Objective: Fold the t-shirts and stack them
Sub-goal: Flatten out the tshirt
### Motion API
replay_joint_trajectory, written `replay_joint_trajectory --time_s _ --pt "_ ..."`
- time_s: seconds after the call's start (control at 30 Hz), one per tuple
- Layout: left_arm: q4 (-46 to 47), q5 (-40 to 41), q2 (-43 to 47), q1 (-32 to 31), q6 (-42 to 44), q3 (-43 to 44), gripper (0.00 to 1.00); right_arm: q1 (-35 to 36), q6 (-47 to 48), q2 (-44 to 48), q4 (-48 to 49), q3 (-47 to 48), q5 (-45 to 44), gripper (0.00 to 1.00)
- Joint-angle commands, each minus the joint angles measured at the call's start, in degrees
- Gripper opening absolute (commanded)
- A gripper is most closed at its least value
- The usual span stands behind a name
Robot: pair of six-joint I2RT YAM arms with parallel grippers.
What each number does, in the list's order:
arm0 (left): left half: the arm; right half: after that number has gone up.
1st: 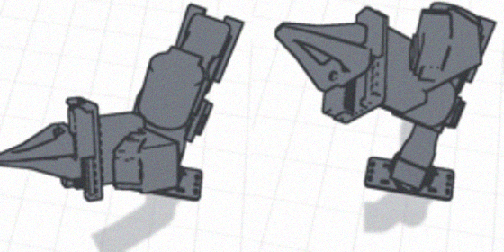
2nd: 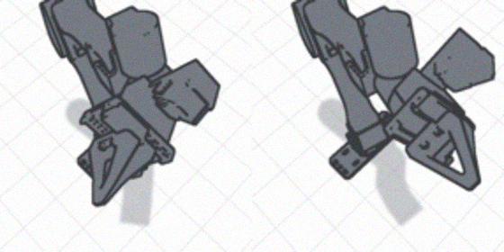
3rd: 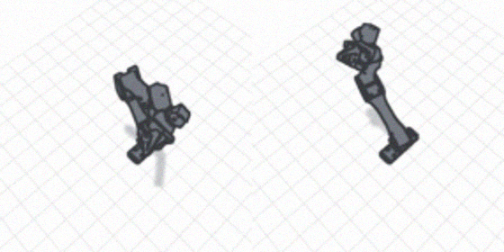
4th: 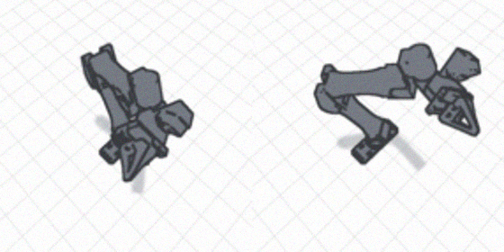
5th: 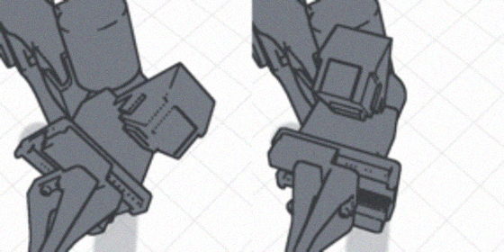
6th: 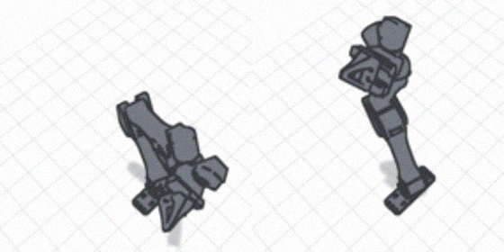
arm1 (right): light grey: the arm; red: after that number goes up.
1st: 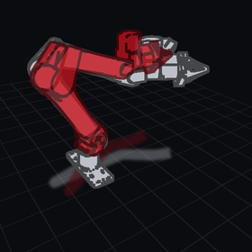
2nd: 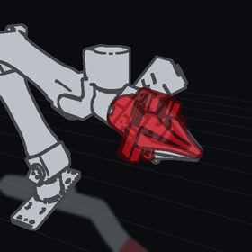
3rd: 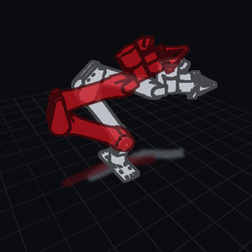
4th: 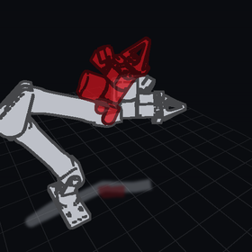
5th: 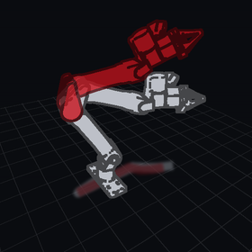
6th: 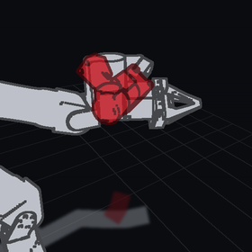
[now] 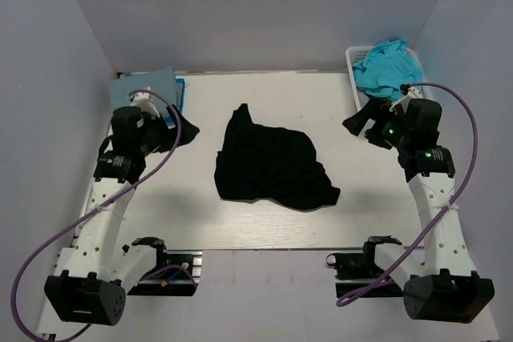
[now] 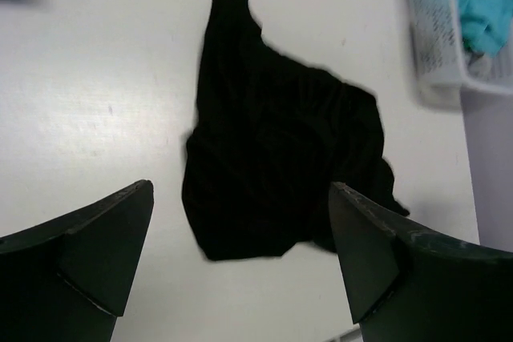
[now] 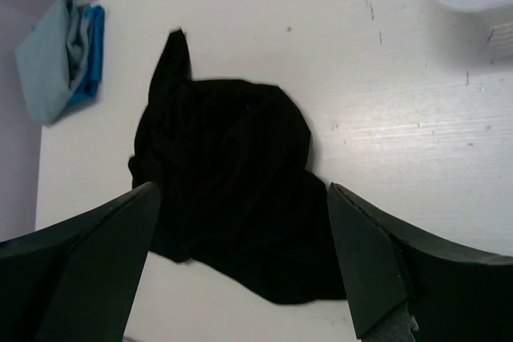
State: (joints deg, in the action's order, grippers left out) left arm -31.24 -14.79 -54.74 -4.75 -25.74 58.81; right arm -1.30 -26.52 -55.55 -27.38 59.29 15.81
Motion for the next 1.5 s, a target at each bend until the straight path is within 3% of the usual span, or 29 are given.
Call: replay_joint_trajectory --time_s 0.0,0.17,0.37,0.6,0.87,1.07,1.2,1.23,1.27,1.3,1.33,1.37,1.4,1.47 --pt "-1.0 -6.6 -2.9 -0.6 -1.2 -6.0 1.0 1.2 6.0 -1.8 -6.3 4.3 4.1 0.9" --pt "0.7 -9.3 -6.4 -0.6 -0.7 -11.2 1.0 6.4 7.8 -3.3 -14.1 1.0 -3.2 0.9" --pt "11.2 -14.4 -9.1 -4.2 -4.5 -20.1 0.95 14.2 3.6 -6.9 -18.9 -10.2 -13.3 0.9" --pt "9.8 -1.3 -18.8 -11.8 -5.5 -19.5 0.91 18.4 0.1 -5.7 -12.0 -18.3 -15.5 0.9" --pt "9.4 6.9 -27.5 -18.9 -6.7 -17.5 0.85 19.6 -2.2 -10.9 -6.0 -22.6 -23.8 0.9" --pt "13.1 7.7 -31.1 -22.0 -8.6 -17.5 0.66 19.6 -1.3 -10.8 0.8 -25.4 -20.5 0.9" --pt "13.1 7.7 -32.5 -23.2 -8.6 -17.5 0.42 20.0 0.6 -11.9 5.4 -27.9 -19.2 0.87" --pt "13.1 8.2 -32.5 -23.8 -8.6 -17.5 0.39 20.2 0.4 -12.3 6.9 -28.5 -18.7 0.84" --pt "12.5 8.7 -32.5 -23.8 -8.6 -17.0 0.34 20.2 0.0 -13.4 7.6 -28.4 -18.5 0.74" --pt "12.5 8.7 -32.0 -23.8 -8.6 -17.0 0.24 20.3 -0.3 -13.6 7.9 -28.7 -18.2 0.44" --pt "12.5 8.7 -31.0 -24.3 -9.2 -17.0 0.17 20.4 -0.5 -13.6 8.5 -28.8 -18.2 0.38" --pt "12.5 8.7 -30.3 -24.3 -9.2 -16.4 0.08 20.5 -1.1 -13.1 9.1 -28.8 -18.4 0.13" --pt "12.0 9.9 -29.3 -24.3 -9.9 -15.7 0.0 20.5 -1.4 -11.8 8.6 -28.1 -18.4 0.0" --pt "10.2 12.0 -25.6 -24.3 -9.9 -14.1 0.0 20.5 -2.5 -9.7 5.9 -25.6 -18.4 0.0"
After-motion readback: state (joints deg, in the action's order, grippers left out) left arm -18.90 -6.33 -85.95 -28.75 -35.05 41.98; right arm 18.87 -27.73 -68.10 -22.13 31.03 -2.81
